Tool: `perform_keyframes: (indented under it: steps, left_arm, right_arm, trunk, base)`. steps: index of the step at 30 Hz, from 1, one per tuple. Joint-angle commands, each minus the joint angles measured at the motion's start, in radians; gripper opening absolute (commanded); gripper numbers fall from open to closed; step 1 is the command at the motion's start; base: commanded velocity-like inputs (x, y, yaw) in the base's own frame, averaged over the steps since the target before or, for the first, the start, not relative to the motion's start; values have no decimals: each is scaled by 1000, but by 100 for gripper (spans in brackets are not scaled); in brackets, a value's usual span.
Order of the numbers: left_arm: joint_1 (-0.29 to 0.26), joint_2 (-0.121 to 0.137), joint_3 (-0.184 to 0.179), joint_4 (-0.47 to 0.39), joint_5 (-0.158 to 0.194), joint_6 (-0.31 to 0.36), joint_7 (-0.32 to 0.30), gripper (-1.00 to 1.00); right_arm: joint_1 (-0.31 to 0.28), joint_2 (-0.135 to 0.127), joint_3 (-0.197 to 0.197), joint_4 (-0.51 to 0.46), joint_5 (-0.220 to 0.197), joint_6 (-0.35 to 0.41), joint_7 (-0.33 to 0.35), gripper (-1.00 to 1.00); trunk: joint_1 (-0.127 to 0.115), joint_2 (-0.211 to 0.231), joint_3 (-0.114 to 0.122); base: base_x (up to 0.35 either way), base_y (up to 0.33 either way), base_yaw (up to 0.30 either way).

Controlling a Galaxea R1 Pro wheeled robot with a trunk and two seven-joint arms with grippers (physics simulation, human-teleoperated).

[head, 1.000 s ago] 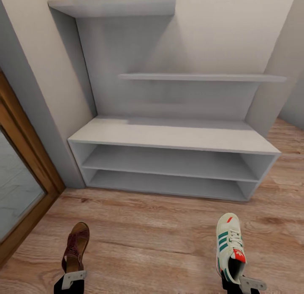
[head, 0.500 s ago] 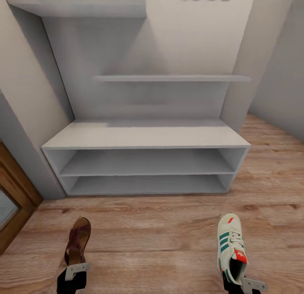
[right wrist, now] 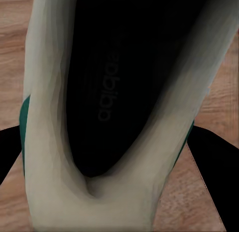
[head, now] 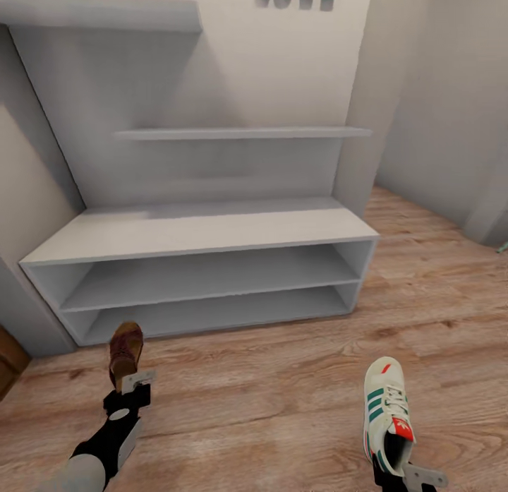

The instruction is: Pick up the two gym shoes and the two sandals from the corridor floor and place them onto the hallstand (shoe rack) in the corridor, making sure they are on the rack and not on the floor. Arrange them so the two gym shoes are next to each other and the two sandals are next to each other.

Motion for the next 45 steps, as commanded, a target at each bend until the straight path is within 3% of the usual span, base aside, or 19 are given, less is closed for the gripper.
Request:
perform_keyframes:
  steps: [1,5,15,19,26,28,34,45]
  left_arm:
    - [-45,-2,8,0,-25,67,10,-100]
    - [-126,1,6,-1,-51,171,15,-100]
    - [-149,16,5,-2,-111,186,0,-100]
    - [-152,17,6,-31,-116,208,-1,-100]
    - [-153,19,4,-154,-118,346,-31,-100]
    - [-154,19,4,-185,-135,371,-53,-100]
    - [-162,16,6,-212,-207,390,-74,-100]
    - [-184,15,7,-217,-229,395,-79,-100]
  right_arm:
    - [-1,1,-5,0,9,-3,1,-100]
    - [-1,3,-4,-1,10,-4,0,-100]
    - [-1,9,2,-5,12,-2,3,-100]
    - [-1,10,1,-4,12,-2,2,-100]
    - [-1,10,1,-4,12,-2,0,-100]
    - [-1,10,1,-4,12,-2,0,-100]
    - [-1,10,1,-4,12,-2,0,-100]
    - [-1,10,1,-4,12,-2,0,-100]
  trunk:
    - [0,0,0]
    - [0,0,0]
    - [0,0,0]
    - [12,-22,-16]
    - [15,-23,-53]
    - [16,-24,-63]
    - [19,-25,-95]
    - [23,-28,-153]
  base:
    - [0,0,-166]
    - [0,0,-57]
    - [0,0,-3]
    - [0,0,9]
    - [0,0,69]
    - [0,0,86]
    - [0,0,92]
    - [0,0,96]
